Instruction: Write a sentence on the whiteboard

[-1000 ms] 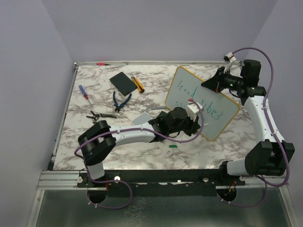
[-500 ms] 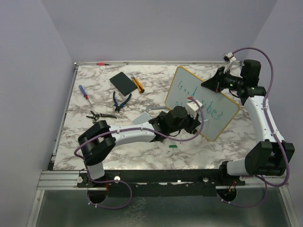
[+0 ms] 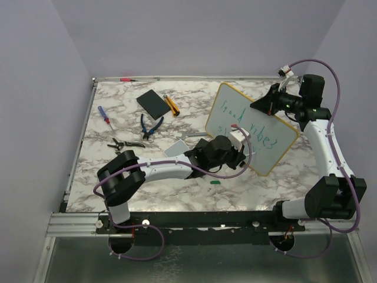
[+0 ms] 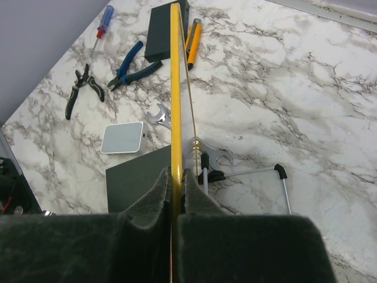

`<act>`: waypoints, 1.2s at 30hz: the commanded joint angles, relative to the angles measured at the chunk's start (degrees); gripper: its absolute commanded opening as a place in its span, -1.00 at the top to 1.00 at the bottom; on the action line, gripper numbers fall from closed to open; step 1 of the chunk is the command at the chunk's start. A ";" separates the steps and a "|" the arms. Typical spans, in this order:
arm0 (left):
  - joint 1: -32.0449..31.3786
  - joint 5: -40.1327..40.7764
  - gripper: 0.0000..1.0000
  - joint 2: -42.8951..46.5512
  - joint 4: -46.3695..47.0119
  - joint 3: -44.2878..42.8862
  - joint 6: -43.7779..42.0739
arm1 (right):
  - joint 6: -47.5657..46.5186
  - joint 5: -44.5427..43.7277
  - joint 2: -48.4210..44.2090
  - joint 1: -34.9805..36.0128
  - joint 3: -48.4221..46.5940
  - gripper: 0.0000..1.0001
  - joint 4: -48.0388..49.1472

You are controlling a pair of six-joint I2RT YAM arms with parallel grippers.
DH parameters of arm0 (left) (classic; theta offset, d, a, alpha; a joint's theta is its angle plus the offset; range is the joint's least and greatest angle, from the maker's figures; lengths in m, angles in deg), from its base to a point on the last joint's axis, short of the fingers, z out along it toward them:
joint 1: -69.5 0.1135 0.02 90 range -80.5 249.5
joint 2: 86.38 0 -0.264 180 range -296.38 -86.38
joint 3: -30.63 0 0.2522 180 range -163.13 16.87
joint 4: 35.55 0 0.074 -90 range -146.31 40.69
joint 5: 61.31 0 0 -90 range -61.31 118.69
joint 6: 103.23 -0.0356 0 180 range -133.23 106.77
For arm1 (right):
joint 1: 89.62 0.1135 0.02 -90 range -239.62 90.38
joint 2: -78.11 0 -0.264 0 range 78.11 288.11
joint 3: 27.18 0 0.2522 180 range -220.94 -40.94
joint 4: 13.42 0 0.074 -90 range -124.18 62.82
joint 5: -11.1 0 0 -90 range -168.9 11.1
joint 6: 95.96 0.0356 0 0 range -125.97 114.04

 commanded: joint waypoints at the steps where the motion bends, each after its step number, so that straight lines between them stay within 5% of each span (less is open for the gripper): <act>1: -0.28 1.57 1.00 -0.85 0.97 2.41 0.64 | 0.46 -0.47 -0.50 0.63 1.47 0.98 -2.94; 36: -0.37 -1.27 1.00 -0.54 1.10 -3.41 -0.79 | 0.55 -0.51 -0.49 0.63 1.67 0.98 -2.76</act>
